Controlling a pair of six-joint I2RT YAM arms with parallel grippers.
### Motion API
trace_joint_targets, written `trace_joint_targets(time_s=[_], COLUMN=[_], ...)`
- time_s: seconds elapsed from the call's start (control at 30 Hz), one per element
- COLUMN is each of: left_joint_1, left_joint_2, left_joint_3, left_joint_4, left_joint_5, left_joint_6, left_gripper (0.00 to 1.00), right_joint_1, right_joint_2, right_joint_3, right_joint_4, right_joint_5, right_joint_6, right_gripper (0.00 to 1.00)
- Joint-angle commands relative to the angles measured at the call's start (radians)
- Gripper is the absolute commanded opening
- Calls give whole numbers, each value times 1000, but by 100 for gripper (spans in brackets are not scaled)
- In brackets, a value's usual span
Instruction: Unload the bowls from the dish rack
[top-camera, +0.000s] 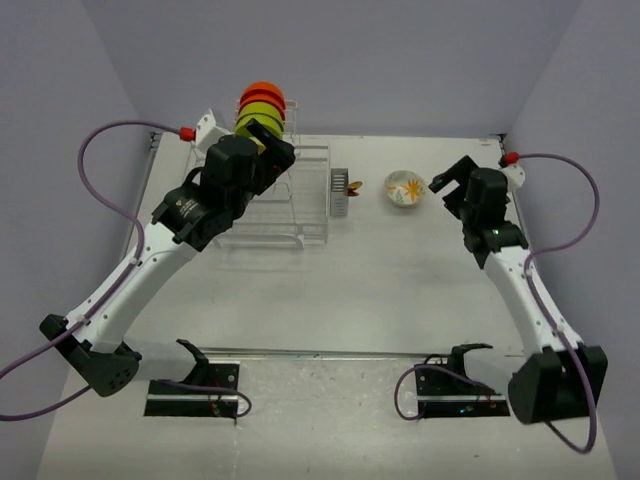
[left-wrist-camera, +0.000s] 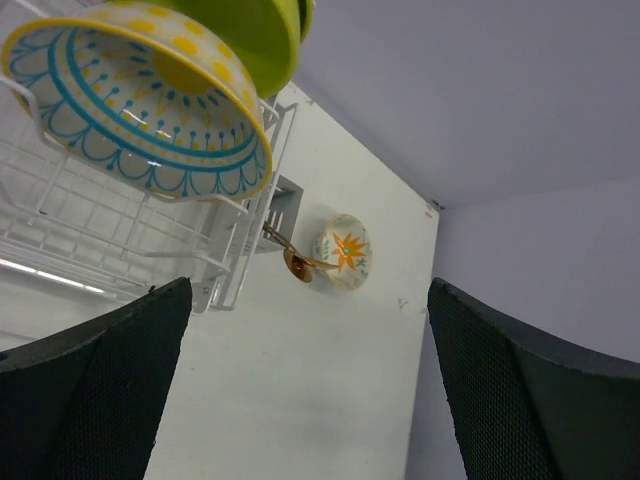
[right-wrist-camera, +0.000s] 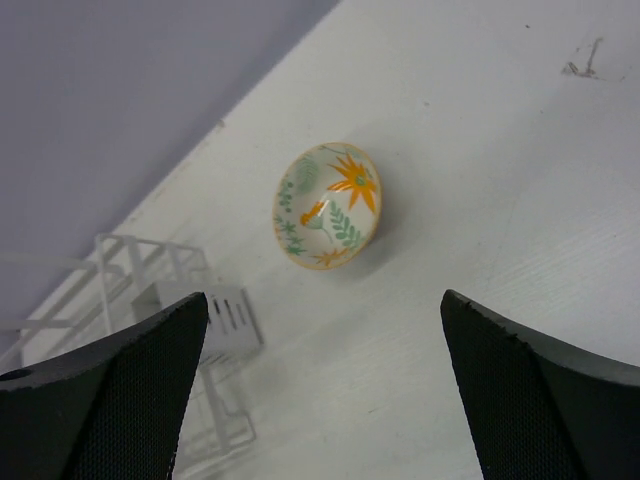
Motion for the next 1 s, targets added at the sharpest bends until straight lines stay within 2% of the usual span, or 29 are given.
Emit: trace_joint_targets(time_s=[0.0,0.03,0.17,0.2,0.27,0.37,0.47,0.57,0.67,0.87,0.9,0.97], left_joint_1=[23,24,44,50,69,119,147,167,199,230,234,241], left_joint_2=[-38,-37,-38,-41,-46,-18,-18,-17,-1,0,5,11], left_joint_3=[-54,-63,-119,-136,-194,-189,-218,-239,-244,-282,-284,-284], left_joint_4=[56,66,119,192,308,317,365,450,456,458,467,468], left_joint_5=[-12,-26,-89,-98,-110,-109,-109,-100,-72,-67,-64,-47], left_joint_6=[-258,-297,-333,-321,-223,-229,-212,-163,-157,-195,-193,-195], left_gripper=[100,100,97,92,89,85,80,69,60,52,46,42], right_joint_1=[-3,-1,-3,-1,-3,-1,-3,-3,-1,-1,-1,-1], right_joint_2=[-191,-276,-451,-481,-556,-634,-685,-737,-777,-848,-855,-880], right_joint_3=[-125,-147,-251,-262,-285,-296,-288,-267,-234,-170,-162,-153], right_joint_4=[34,40,49,45,28,-9,-43,-75,-116,-175,-184,-201], right_joint_5=[-111,-144,-243,-254,-260,-264,-248,-229,-222,-208,-206,-203], right_joint_6=[34,35,43,41,37,29,8,-9,-41,-69,-75,-78], right_gripper=[99,99,99,99,99,98,96,94,92,91,91,89])
